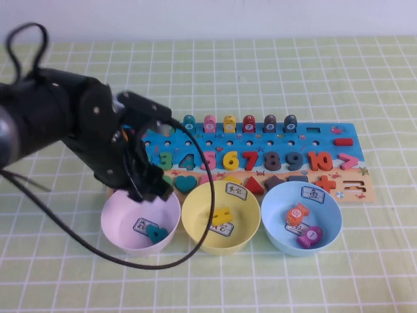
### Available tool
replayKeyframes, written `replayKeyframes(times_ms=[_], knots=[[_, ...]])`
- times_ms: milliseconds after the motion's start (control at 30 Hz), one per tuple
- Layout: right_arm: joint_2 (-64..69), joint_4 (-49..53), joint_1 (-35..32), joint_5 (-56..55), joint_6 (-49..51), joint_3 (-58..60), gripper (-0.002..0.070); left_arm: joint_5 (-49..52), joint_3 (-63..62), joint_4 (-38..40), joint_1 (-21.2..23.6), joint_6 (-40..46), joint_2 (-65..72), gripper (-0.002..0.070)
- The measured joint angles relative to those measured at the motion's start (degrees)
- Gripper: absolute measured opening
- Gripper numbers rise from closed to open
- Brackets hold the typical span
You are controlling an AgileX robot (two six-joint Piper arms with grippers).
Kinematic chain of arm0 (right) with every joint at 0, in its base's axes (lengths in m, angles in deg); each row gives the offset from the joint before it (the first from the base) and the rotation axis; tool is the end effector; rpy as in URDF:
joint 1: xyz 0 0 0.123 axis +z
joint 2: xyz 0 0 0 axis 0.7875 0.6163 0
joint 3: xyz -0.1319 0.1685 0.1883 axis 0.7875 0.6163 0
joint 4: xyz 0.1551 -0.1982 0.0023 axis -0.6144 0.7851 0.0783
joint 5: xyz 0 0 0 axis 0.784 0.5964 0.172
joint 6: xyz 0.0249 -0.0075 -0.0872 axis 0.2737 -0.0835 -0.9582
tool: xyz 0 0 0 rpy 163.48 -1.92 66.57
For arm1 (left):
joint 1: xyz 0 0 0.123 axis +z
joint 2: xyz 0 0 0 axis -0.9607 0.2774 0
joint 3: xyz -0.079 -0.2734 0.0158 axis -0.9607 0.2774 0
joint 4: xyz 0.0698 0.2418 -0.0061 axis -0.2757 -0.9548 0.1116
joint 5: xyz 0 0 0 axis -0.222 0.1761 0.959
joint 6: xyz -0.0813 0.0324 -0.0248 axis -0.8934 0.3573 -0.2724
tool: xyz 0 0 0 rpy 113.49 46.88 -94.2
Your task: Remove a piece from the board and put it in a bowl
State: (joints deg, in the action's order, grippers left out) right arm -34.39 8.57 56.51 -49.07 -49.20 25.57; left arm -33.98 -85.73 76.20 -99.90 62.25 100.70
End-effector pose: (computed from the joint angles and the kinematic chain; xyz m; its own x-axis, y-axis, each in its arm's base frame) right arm 0.0514 0.0050 0.1693 -0.3294 0.1799 -0.9269 -0.0210 0.9801 0.1976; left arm 0.3054 -0.1508 0.2432 -0.7820 0.5235 -0.3382 0.5483 0.8359 0.0261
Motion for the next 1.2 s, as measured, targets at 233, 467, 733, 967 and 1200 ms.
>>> replayKeyframes(times_ms=[233, 467, 733, 967, 1200], knots=[[0.0, 0.0, 0.0, 0.0, 0.0, 0.0, -0.0019, -1.6, 0.1, -1.4, 0.0, 0.6, -16.7, 0.0028], [0.0, 0.0, 0.0, 0.0, 0.0, 0.0, -0.0019, -0.6, 3.2, -0.3, 0.0, 1.5, -31.2, 0.0001], [0.0, 0.0, 0.0, 0.0, 0.0, 0.0, -0.0019, -10.9, 25.2, 2.0, 0.0, 1.1, -53.6, 0.0000], [0.0, 0.0, 0.0, 0.0, 0.0, 0.0, -0.0019, -11.3, 32.2, 2.0, 0.0, 0.9, -68.7, 0.0000], [0.0, 0.0, 0.0, 0.0, 0.0, 0.0, -0.0019, -8.8, 34.8, 2.0, 0.0, 0.6, -72.4, -0.0001]])
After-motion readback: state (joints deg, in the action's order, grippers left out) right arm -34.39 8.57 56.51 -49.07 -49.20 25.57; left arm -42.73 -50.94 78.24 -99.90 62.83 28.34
